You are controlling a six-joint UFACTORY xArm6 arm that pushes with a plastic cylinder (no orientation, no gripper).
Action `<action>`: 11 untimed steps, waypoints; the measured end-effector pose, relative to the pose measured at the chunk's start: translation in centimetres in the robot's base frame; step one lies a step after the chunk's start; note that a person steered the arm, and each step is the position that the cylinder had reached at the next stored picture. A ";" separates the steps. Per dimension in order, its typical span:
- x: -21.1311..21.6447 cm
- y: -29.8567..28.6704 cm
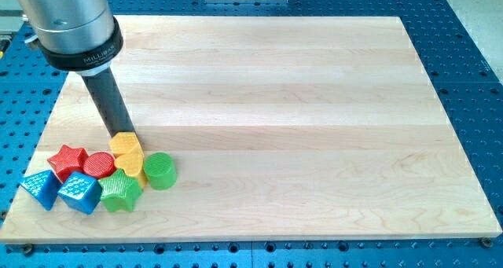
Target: Move the blue blocks vertically to each other
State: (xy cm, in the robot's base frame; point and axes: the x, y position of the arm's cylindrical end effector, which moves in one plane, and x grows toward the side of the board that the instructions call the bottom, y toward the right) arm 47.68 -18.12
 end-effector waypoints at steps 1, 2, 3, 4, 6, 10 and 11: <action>0.0 0.0; 0.3 -0.6; -0.3 -4.8; -0.1 -10.5; 1.5 -12.4; 9.9 -8.7; 8.3 -2.3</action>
State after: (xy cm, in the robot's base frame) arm 56.01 -20.42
